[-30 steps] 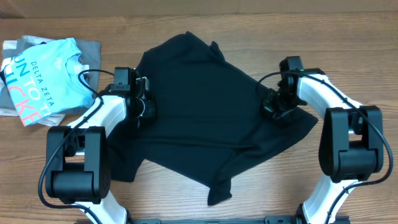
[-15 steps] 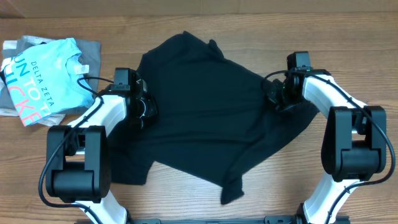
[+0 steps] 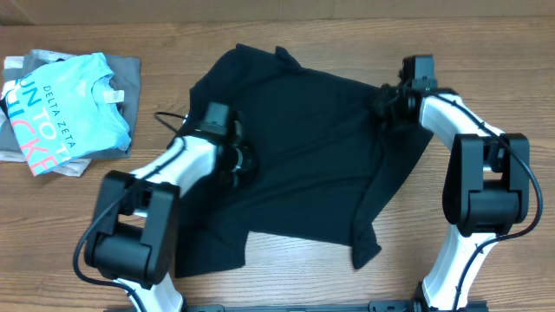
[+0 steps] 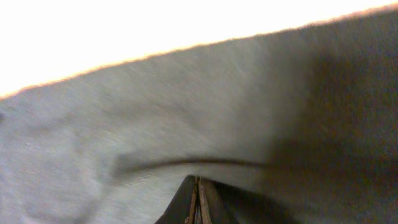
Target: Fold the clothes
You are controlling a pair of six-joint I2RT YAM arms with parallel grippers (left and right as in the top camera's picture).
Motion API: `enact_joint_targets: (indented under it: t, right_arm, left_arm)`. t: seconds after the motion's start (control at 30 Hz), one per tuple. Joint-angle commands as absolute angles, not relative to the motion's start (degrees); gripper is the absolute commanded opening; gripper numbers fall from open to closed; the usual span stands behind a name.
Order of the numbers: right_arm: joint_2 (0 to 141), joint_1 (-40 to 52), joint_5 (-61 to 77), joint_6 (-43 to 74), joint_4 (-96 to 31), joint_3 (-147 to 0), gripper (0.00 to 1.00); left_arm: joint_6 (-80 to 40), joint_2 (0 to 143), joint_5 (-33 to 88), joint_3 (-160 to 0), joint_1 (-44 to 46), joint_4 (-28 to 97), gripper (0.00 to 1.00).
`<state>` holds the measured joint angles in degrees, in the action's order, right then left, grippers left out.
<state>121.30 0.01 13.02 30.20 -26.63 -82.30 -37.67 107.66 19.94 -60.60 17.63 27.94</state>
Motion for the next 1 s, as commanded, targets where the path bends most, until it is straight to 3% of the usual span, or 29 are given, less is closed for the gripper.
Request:
enact_joint_targets:
  t: [0.0,0.43,0.57,0.73,0.97]
  right_arm:
    - [121.03,-0.30,11.97,29.54,-28.95,-91.31,0.04]
    - [120.99,-1.19,11.64,22.92,-74.00,-121.16,0.04]
    - [120.99,0.40,11.60,19.88,-84.27,-117.32,0.04]
    - [120.88,4.29,11.03,20.29,-86.52,-106.91,0.04]
    - [119.24,7.90,0.36,30.44,-88.58,-98.32,0.04]
  left_arm:
    - [-41.80,109.45,16.88,-60.27,22.61,26.39,0.04]
    - [-19.97,108.60,0.75,-75.68,24.99,34.54,0.04]
    - [-16.45,108.62,-3.57,-79.07,24.36,33.80,0.04]
    - [-13.28,109.01,-3.36,-79.77,21.96,33.69,0.04]
    - [-6.44,113.73,4.62,-79.77,17.02,33.61,0.04]
